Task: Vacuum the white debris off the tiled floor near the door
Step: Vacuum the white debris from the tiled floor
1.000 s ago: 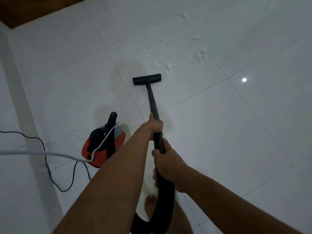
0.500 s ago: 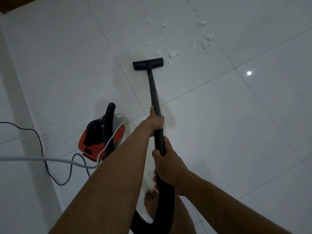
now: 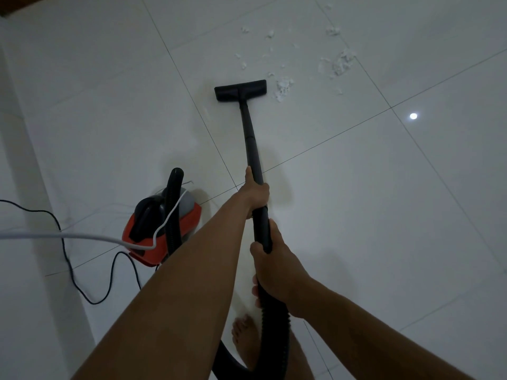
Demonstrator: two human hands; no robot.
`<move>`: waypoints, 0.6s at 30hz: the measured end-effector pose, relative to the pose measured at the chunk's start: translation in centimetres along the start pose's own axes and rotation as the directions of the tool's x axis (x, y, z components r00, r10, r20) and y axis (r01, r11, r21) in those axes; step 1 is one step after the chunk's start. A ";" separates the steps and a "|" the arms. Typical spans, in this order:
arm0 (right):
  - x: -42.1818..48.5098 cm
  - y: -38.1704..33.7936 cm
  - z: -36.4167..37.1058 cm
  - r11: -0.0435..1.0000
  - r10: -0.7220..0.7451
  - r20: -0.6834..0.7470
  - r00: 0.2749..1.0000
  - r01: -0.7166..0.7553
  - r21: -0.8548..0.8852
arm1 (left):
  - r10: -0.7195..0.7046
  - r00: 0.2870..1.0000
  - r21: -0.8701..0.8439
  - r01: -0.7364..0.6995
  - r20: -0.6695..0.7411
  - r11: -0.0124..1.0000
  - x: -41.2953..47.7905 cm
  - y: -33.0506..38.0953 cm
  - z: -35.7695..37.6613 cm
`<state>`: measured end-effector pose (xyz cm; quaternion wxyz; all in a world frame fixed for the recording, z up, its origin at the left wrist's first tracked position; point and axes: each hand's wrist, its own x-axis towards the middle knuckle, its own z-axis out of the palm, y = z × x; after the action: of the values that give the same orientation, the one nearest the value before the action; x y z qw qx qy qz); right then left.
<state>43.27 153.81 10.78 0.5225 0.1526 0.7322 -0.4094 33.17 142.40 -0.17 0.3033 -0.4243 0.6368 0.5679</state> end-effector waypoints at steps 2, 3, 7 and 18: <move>0.6 -0.4 -0.9 0.998 0.004 0.042 0.999 -0.006 0.058 | -0.001 1.000 0.001 0.001 -0.003 1.000 0.4 0.7 0.0; 0.9 -0.7 -1.4 0.997 0.002 0.054 0.999 -0.006 0.072 | 0.000 1.000 0.001 0.000 -0.004 1.000 0.7 1.1 0.0; 1.6 -2.1 -2.8 0.996 -0.012 0.083 0.996 0.005 0.089 | 0.002 1.000 0.010 -0.002 -0.010 1.000 1.6 2.6 -0.2; 4.4 -6.4 -5.2 0.996 -0.032 0.091 0.995 0.024 0.089 | 0.004 1.000 0.007 -0.004 -0.022 1.000 4.8 7.0 -1.2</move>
<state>33.96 152.88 10.28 0.5428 0.1462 0.6905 -0.4552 24.91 140.21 -0.85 0.2965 -0.4282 0.6431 0.5613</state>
